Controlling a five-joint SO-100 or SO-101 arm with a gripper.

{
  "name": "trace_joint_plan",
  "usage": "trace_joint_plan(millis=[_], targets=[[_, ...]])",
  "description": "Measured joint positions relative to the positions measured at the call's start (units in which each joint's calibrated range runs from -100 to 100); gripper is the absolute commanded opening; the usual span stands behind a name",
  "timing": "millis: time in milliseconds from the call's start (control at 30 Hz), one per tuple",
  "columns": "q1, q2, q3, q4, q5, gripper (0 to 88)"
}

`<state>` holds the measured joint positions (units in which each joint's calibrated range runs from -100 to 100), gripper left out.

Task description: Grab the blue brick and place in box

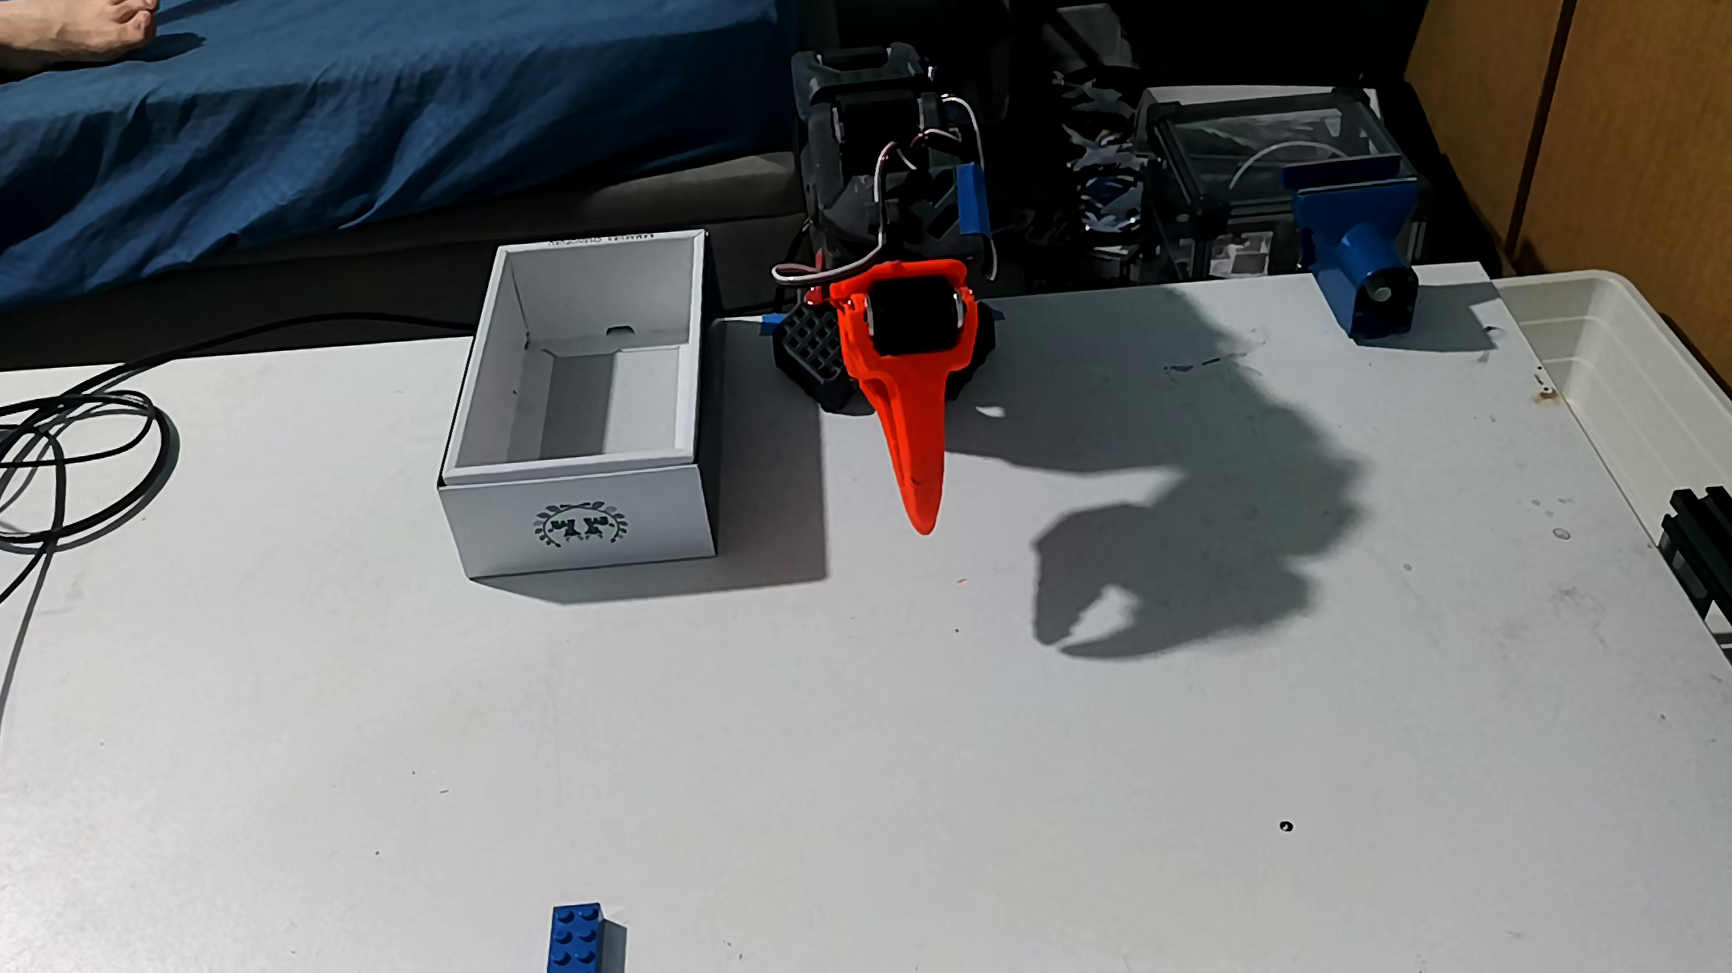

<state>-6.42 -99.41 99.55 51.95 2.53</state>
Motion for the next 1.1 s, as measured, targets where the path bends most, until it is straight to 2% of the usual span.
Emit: trace_joint_plan(millis=[133, 1100], targets=[[2.21, 0.00, 0.00, 0.00, -0.11, 0.9], [2.51, 0.00, 0.00, 0.00, 0.11, 0.9]])
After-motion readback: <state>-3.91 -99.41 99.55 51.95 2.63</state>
